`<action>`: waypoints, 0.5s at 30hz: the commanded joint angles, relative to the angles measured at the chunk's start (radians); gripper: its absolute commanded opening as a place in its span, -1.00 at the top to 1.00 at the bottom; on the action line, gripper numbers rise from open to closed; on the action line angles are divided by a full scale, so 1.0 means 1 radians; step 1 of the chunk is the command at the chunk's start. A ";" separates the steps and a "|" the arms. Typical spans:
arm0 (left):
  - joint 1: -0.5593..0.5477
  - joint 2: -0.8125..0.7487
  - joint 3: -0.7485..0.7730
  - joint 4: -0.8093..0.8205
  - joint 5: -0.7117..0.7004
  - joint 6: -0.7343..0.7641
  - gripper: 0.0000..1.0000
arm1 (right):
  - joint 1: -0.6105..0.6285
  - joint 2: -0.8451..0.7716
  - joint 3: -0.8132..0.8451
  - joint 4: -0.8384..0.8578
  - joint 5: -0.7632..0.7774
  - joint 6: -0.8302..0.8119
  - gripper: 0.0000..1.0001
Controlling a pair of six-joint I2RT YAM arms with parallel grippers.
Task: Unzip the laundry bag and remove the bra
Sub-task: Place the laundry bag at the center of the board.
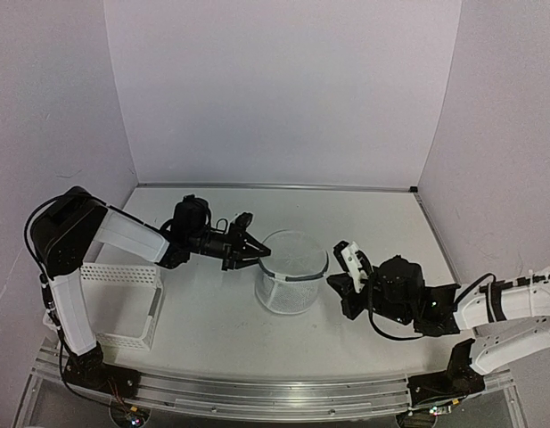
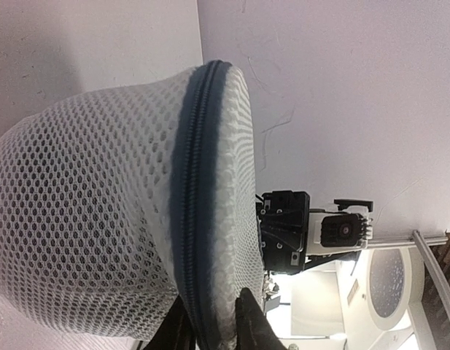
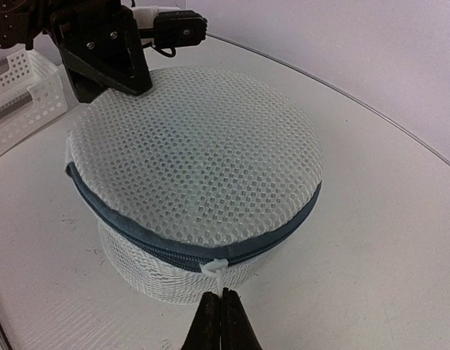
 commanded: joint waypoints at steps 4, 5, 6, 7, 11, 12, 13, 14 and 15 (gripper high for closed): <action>0.020 0.018 0.071 -0.036 -0.024 0.045 0.46 | 0.019 0.014 0.033 -0.009 0.005 0.118 1.00; 0.022 0.021 0.072 -0.043 -0.025 0.047 0.44 | 0.022 0.017 0.035 -0.006 0.007 0.129 1.00; 0.025 0.022 0.074 -0.049 -0.028 0.049 0.40 | 0.025 0.022 0.038 -0.004 0.011 0.138 1.00; 0.027 0.022 0.074 -0.057 -0.032 0.050 0.38 | 0.029 0.026 0.042 -0.004 0.017 0.148 1.00; 0.042 0.008 0.066 -0.093 -0.055 0.065 0.21 | 0.048 0.057 0.069 -0.011 0.038 0.184 1.00; 0.047 -0.001 0.063 -0.108 -0.065 0.072 0.17 | 0.055 0.066 0.079 -0.017 0.045 0.194 1.00; 0.052 -0.015 0.061 -0.128 -0.077 0.084 0.15 | 0.059 0.075 0.088 -0.021 0.052 0.201 1.00; 0.054 -0.028 0.059 -0.155 -0.092 0.101 0.11 | 0.064 0.082 0.094 -0.023 0.060 0.208 1.00; 0.056 -0.044 0.058 -0.184 -0.106 0.118 0.07 | 0.068 0.088 0.099 -0.022 0.064 0.214 1.00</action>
